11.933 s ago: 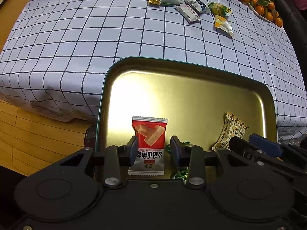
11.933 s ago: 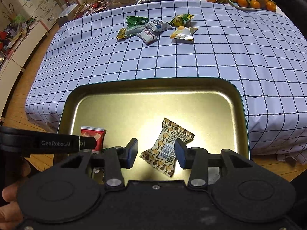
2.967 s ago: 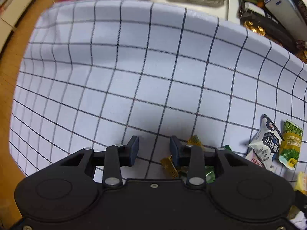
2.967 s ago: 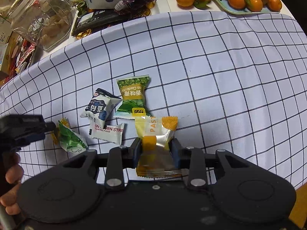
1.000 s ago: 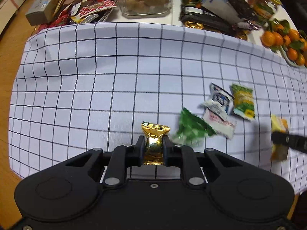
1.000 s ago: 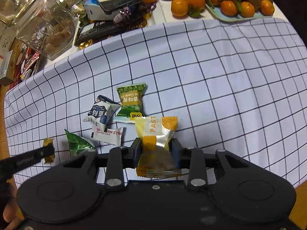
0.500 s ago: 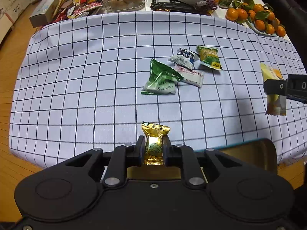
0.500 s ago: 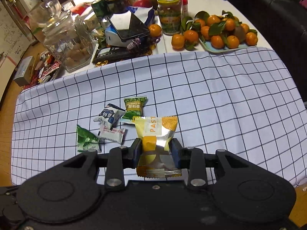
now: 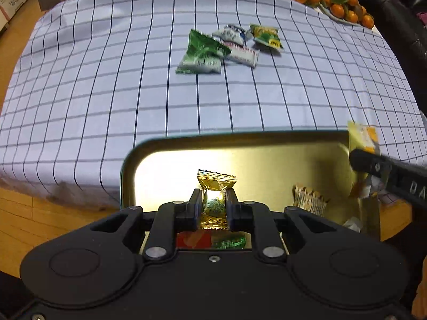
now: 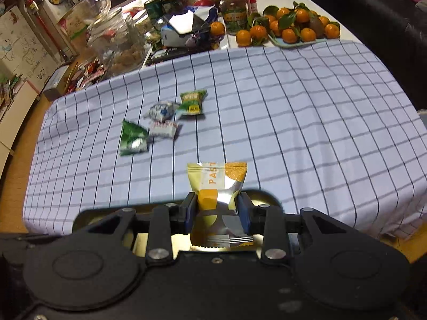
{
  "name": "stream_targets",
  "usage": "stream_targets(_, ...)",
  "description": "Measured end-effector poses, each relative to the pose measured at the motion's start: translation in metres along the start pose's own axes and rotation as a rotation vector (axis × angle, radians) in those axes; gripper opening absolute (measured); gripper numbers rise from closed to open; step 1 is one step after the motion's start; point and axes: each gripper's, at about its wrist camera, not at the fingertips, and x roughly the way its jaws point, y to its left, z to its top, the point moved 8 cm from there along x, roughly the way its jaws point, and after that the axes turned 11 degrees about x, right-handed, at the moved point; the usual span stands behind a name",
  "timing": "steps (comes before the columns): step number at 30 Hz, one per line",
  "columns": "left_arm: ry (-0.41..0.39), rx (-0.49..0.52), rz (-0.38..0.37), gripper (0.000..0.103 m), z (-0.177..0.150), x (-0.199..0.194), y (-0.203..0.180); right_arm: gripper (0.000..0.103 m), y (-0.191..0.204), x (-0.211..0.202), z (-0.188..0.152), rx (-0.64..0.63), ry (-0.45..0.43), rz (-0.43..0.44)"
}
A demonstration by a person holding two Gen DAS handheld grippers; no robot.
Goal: Organize snacks
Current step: 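Carry the gold candy and pastry packet over the gold tray with both tools, then open the left tool to drop the gold candy while the right drops the pastry packet into the tray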
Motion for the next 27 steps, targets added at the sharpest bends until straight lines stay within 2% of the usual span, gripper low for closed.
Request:
stream_targets(5,0.01,-0.039,-0.037,0.024,-0.015,0.002,0.001,0.035,-0.007,0.002,-0.046,0.055,0.109,0.04)
stream_targets(12,-0.048,-0.061,-0.065,0.024,-0.009,-0.01,-0.001,0.035,-0.012,-0.01,-0.098,0.059,0.192,0.062)
stream_targets(17,-0.052,-0.048,-0.057,0.026,-0.004,-0.01,-0.008,0.035,-0.016,-0.014,-0.12,0.045,0.226,0.05)
stream_targets(27,-0.011,-0.011,-0.071,0.028,-0.008,-0.002,-0.012,0.038,-0.006,-0.014,-0.114,0.004,0.196,0.03)
